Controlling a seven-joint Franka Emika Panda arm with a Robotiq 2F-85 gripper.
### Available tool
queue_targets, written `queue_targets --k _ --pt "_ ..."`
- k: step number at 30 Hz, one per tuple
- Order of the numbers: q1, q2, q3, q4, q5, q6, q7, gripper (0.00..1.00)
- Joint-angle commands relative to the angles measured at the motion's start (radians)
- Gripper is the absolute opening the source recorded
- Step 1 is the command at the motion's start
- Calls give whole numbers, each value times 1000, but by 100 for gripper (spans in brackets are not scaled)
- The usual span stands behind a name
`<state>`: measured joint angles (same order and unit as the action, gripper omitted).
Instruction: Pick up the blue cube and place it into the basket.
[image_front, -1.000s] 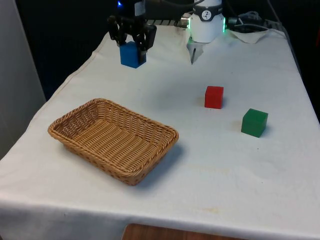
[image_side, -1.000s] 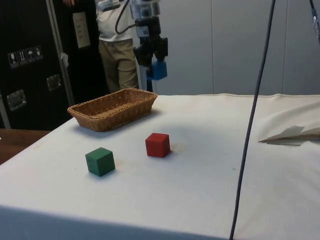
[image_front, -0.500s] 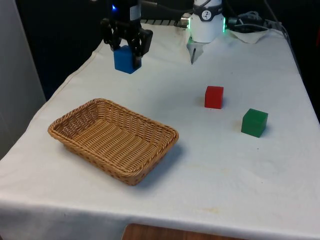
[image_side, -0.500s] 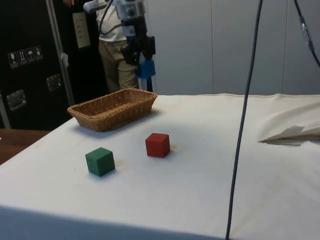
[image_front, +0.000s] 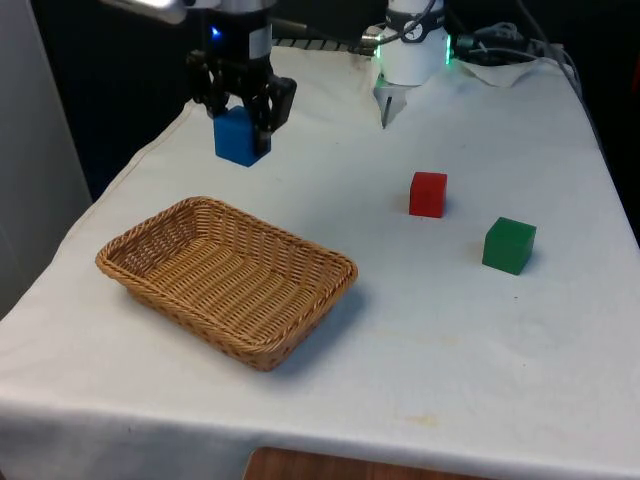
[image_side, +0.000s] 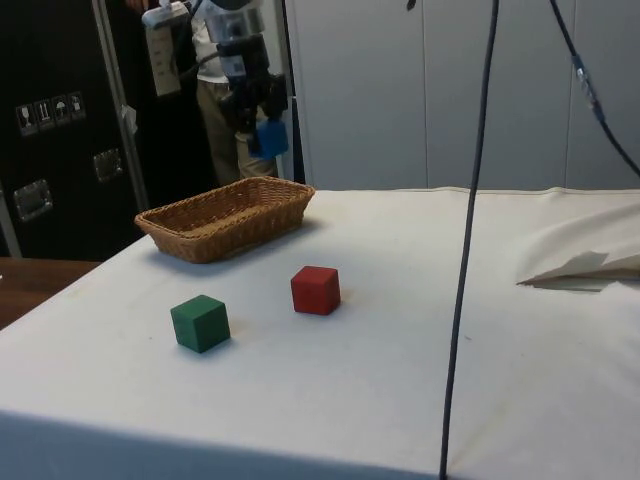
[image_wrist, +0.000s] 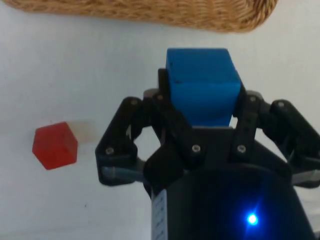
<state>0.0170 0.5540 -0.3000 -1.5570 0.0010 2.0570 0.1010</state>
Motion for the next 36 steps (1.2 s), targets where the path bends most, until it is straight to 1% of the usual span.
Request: queue_targets --k 1,3,4,5,9,11,12,13,16,19,20,21,25,26,27,28,30,33,34,35,36 --pt "-6 16 5 25 9 -20 -6 3" --pt "-7 37 5 55 11 -28 -7 3" --pt "-2 29 0 42 4 -11 -2 3" --pt "-7 46 5 68 12 -31 -8 3" --pt "-8 77 4 111 15 -35 -9 3" --pt "-8 95 4 131 17 -24 -9 3" --pt "-4 95 0 129 10 -20 -4 3" --pt "-8 100 5 136 17 -21 -10 3" --pt "-7 117 7 146 20 6 -9 3" --pt "-6 127 9 145 21 37 -9 3" --pt "-3 121 3 142 13 23 -4 3" --pt "-5 133 9 143 21 57 -8 3" --pt "-2 141 11 137 21 96 -5 3" --pt "-2 144 12 134 20 114 -4 3" --pt "0 142 8 139 15 88 -3 3" --pt "-2 144 12 134 20 114 -4 3" --pt "-1 149 14 127 20 142 -2 3" --pt "-1 153 16 118 20 172 1 3" --pt "-1 156 17 111 20 191 4 3" --pt "0 155 14 113 15 176 3 3" --pt "-1 158 17 107 21 201 5 3"
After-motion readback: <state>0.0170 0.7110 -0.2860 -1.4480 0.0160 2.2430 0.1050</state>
